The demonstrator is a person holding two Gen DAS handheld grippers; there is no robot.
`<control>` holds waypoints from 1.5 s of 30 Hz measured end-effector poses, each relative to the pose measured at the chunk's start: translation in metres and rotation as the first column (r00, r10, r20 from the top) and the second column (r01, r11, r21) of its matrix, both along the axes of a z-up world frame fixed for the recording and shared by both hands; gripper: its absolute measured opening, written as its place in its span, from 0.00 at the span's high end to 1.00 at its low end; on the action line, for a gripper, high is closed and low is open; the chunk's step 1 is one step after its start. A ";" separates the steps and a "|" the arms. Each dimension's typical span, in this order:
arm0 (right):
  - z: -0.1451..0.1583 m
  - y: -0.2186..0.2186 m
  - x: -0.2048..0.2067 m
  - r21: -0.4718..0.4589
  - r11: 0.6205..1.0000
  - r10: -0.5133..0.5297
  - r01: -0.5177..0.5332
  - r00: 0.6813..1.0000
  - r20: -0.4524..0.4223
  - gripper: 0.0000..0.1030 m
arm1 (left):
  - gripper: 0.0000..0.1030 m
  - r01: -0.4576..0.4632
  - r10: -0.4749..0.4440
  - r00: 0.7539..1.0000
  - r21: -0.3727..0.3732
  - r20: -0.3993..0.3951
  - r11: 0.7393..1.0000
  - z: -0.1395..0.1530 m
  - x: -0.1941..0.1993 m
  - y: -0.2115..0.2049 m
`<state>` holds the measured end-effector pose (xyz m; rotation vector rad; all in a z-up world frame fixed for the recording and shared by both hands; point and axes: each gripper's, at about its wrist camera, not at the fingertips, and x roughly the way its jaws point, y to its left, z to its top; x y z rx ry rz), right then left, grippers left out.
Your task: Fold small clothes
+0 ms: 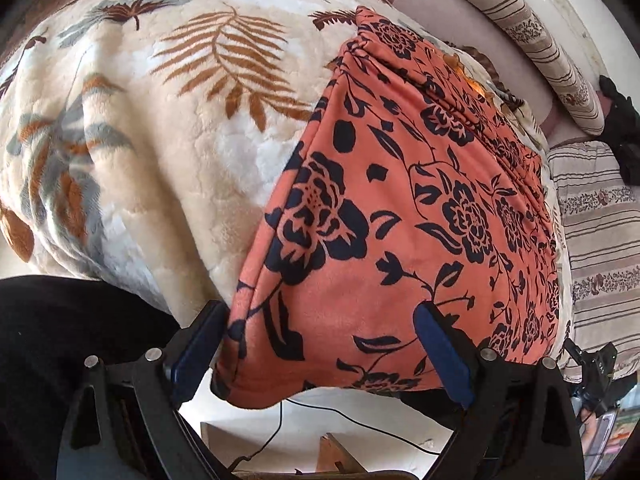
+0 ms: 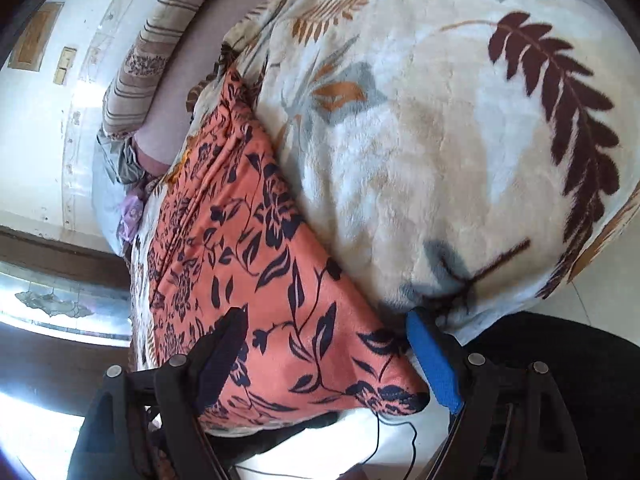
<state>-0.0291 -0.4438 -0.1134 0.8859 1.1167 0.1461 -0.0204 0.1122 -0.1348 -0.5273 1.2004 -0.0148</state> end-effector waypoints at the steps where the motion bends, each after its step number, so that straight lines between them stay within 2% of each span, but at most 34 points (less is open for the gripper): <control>1: 0.001 0.004 0.000 -0.005 1.000 0.027 -0.027 1.000 0.004 0.18 | 0.08 -0.002 0.002 1.000 -0.012 -0.012 1.000 -0.003 -0.001 -0.002; 4: 0.000 0.013 -0.002 -0.032 0.997 0.073 -0.072 0.997 0.007 0.19 | 0.08 -0.002 0.002 1.000 -0.019 -0.014 1.000 -0.006 -0.004 -0.006; 8: -0.007 0.020 -0.001 -0.070 0.994 0.085 -0.085 0.996 -0.007 0.19 | 0.08 -0.006 0.005 1.000 -0.033 -0.018 0.999 -0.013 -0.013 0.005; 10: -0.009 0.023 0.000 -0.082 0.994 0.068 -0.068 0.998 -0.007 0.19 | 0.15 -0.015 0.014 1.000 -0.030 -0.027 0.999 -0.016 -0.016 0.009; 15: -0.007 0.034 0.004 -0.137 0.986 0.097 -0.099 0.995 -0.017 0.19 | 0.55 -0.064 0.060 0.997 -0.074 -0.046 0.995 -0.016 -0.022 0.026; 16: -0.007 0.035 0.005 -0.146 0.983 0.104 -0.107 0.994 -0.027 0.19 | 0.58 -0.061 0.057 0.997 -0.073 -0.046 0.996 -0.015 -0.023 0.026; 18: -0.008 0.037 0.007 -0.156 0.980 0.120 -0.126 0.992 -0.046 0.19 | 0.73 -0.042 0.040 0.999 -0.060 -0.036 0.997 -0.011 -0.024 0.024; 20: -0.008 0.037 0.008 -0.152 0.977 0.142 -0.151 0.988 -0.064 0.20 | 0.82 -0.015 0.014 1.000 -0.036 -0.017 0.999 -0.005 -0.025 0.021; 21: -0.007 0.038 0.009 -0.155 0.973 0.161 -0.171 0.984 -0.073 0.26 | 0.83 -0.005 0.004 1.000 -0.022 -0.009 1.000 -0.002 -0.025 0.019; 22: -0.005 0.038 0.010 -0.170 0.967 0.177 -0.190 0.980 -0.086 0.39 | 0.83 0.003 -0.003 1.000 -0.011 -0.005 1.000 0.000 -0.026 0.018; 23: -0.004 0.037 0.011 -0.190 0.960 0.191 -0.207 0.977 -0.101 0.46 | 0.84 0.008 -0.008 1.000 -0.005 -0.003 1.000 0.001 -0.025 0.018; 24: -0.004 0.036 0.012 -0.207 0.952 0.205 -0.226 0.972 -0.119 0.60 | 0.84 0.010 -0.010 1.000 -0.002 -0.004 1.000 0.001 -0.026 0.018; 25: -0.005 0.035 0.013 -0.218 0.945 0.218 -0.244 0.966 -0.137 0.65 | 0.84 0.010 -0.010 1.000 -0.002 -0.007 1.000 0.000 -0.026 0.019; 26: -0.005 0.033 0.014 -0.234 0.939 0.222 -0.253 0.963 -0.151 0.65 | 0.82 0.009 -0.009 1.000 -0.006 -0.011 1.000 0.000 -0.023 0.017; 28: -0.007 0.027 0.016 -0.245 0.938 0.207 -0.243 0.965 -0.164 0.64 | 0.65 0.001 -0.002 1.000 -0.024 -0.021 1.000 -0.002 -0.019 0.017; 29: -0.010 0.025 0.017 -0.230 0.942 0.207 -0.246 0.962 -0.179 0.64 | 0.53 0.003 -0.003 1.000 -0.037 -0.012 0.999 -0.002 -0.017 0.016; 31: -0.017 0.025 0.020 -0.209 0.937 0.234 -0.279 0.949 -0.212 0.64 | 0.50 0.012 -0.012 1.000 -0.022 0.004 1.000 -0.001 -0.015 0.012; 32: -0.020 0.027 0.022 -0.208 0.934 0.244 -0.290 0.944 -0.221 0.64 | 0.52 0.026 -0.026 1.000 -0.008 0.003 1.000 0.000 -0.015 0.010; 33: -0.022 0.030 0.023 -0.196 0.929 0.269 -0.314 0.936 -0.228 0.64 | 0.71 0.037 -0.037 0.999 0.010 0.007 0.999 0.001 -0.014 0.008; 34: -0.021 0.033 0.023 -0.191 0.922 0.292 -0.336 0.930 -0.225 0.77 | 0.81 0.042 -0.043 0.999 0.044 0.002 0.998 0.003 -0.015 0.008; 35: -0.018 0.035 0.023 -0.202 0.916 0.304 -0.347 0.928 -0.217 0.90 | 0.86 0.046 -0.046 0.999 0.042 0.007 0.998 0.005 -0.014 0.008; 36: -0.012 0.035 0.022 -0.199 0.918 0.306 -0.343 0.932 -0.197 0.94 | 0.89 0.040 -0.040 0.999 0.009 0.021 0.999 0.008 -0.015 0.012; 39: 0.020 0.023 0.018 -0.099 0.957 0.268 -0.274 0.961 -0.070 0.94 | 0.90 0.028 -0.027 0.995 -0.017 0.093 0.999 0.032 -0.022 0.022; 41: 0.038 0.018 0.016 -0.062 0.965 0.256 -0.256 0.967 -0.003 0.94 | 0.90 0.024 -0.020 0.993 -0.036 0.114 0.999 0.041 -0.024 0.027; 43: 0.039 0.020 0.020 -0.064 0.963 0.263 -0.263 0.965 -0.001 0.94 | 0.90 0.033 -0.029 0.994 -0.040 0.105 0.999 0.039 -0.022 0.029; 45: 0.024 0.023 0.026 -0.077 0.958 0.271 -0.274 0.961 -0.049 0.94 | 0.90 0.036 -0.035 0.998 -0.026 0.056 0.999 0.026 -0.018 0.029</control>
